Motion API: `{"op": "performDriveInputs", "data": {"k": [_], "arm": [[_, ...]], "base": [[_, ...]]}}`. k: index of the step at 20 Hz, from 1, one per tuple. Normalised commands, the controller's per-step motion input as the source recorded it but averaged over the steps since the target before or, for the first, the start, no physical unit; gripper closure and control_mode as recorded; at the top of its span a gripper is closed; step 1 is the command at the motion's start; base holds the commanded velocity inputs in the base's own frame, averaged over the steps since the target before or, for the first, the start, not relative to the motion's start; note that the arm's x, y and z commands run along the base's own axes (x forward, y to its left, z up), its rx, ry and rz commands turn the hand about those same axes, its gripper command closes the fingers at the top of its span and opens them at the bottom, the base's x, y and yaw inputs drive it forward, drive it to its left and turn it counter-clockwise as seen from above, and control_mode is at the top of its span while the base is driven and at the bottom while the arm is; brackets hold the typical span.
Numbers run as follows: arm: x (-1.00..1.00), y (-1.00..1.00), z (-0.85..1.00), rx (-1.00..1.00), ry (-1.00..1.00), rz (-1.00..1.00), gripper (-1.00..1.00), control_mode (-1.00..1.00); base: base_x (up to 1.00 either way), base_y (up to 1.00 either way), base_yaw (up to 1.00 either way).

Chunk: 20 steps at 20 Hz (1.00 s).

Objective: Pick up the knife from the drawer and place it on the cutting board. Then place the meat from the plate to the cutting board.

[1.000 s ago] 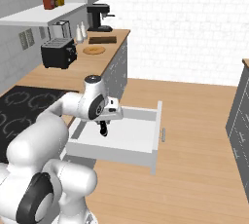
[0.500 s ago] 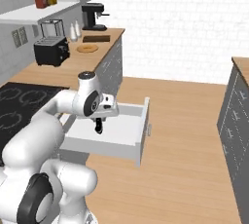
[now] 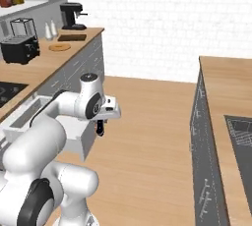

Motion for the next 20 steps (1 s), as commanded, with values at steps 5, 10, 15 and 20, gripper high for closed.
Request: {"op": "performDriveInputs", "data": {"k": [5,10,15,20], "arm": [[0.0,0.0,0.0,0.0,0.0,0.0,1.0,1.0],[0.0,0.0,0.0,0.0,0.0,0.0,1.0,1.0],[0.0,0.0,0.0,0.0,0.0,0.0,1.0,1.0],[0.0,0.0,0.0,0.0,0.0,0.0,1.0,1.0]], "base": [[0.89,-0.72,0.15],[1.0,0.0,0.01],[1.0,0.0,0.0],[1.0,0.0,0.0]]}}
